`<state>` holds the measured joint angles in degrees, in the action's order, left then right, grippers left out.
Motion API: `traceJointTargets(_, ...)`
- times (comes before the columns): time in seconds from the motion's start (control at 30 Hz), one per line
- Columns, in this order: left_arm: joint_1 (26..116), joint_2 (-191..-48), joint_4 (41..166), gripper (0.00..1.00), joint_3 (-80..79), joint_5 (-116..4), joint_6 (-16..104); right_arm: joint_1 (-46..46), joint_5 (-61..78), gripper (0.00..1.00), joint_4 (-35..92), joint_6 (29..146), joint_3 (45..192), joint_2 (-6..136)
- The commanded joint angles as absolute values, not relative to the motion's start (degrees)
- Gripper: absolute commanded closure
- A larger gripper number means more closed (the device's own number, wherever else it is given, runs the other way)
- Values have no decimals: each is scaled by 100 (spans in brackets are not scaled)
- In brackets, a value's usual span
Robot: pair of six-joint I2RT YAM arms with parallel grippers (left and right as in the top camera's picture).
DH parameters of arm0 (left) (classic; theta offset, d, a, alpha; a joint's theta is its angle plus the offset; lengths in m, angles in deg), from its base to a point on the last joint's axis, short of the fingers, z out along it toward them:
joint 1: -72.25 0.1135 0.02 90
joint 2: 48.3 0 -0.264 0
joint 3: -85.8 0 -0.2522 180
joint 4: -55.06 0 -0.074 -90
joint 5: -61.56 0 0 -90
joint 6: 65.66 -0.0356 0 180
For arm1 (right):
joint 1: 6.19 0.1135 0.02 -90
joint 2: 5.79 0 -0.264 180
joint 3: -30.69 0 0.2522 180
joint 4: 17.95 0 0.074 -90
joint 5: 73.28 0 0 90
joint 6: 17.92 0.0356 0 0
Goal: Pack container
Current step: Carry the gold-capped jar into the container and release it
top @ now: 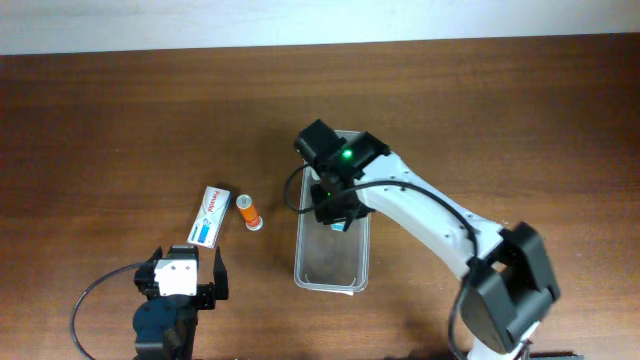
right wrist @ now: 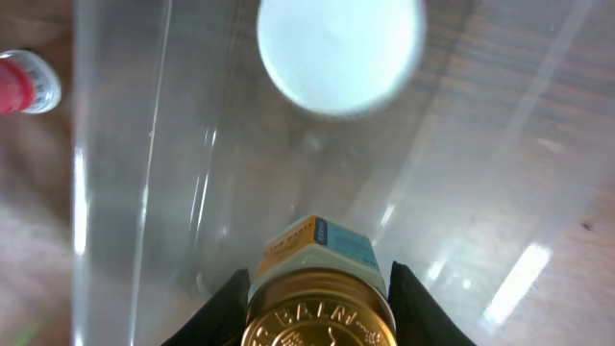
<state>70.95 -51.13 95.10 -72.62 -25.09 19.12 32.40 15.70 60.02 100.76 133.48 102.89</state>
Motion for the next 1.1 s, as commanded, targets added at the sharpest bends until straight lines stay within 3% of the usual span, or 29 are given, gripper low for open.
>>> traceJointTargets(0.0, 7130, -5058, 9497, 1, -7286, -2570, 1801, 3395, 1653, 67, 5895, 10085, 13348, 10444)
traceJointTargets(0.7, 7130, -5058, 9497, 1, -7286, -2570, 1801, 3426, 1651, 67, 4234, 9954, 12489, 10464)
traceJointTargets(0.83, 7130, -5058, 9497, 1, -7286, -2570, 1801, 3426, 1651, 53, 4148, 9866, 12470, 10464)
traceJointTargets(1.07, 7130, -5058, 9497, 1, -7286, -2570, 1801, 3426, 1651, 50, 4146, 9703, 12494, 10438)
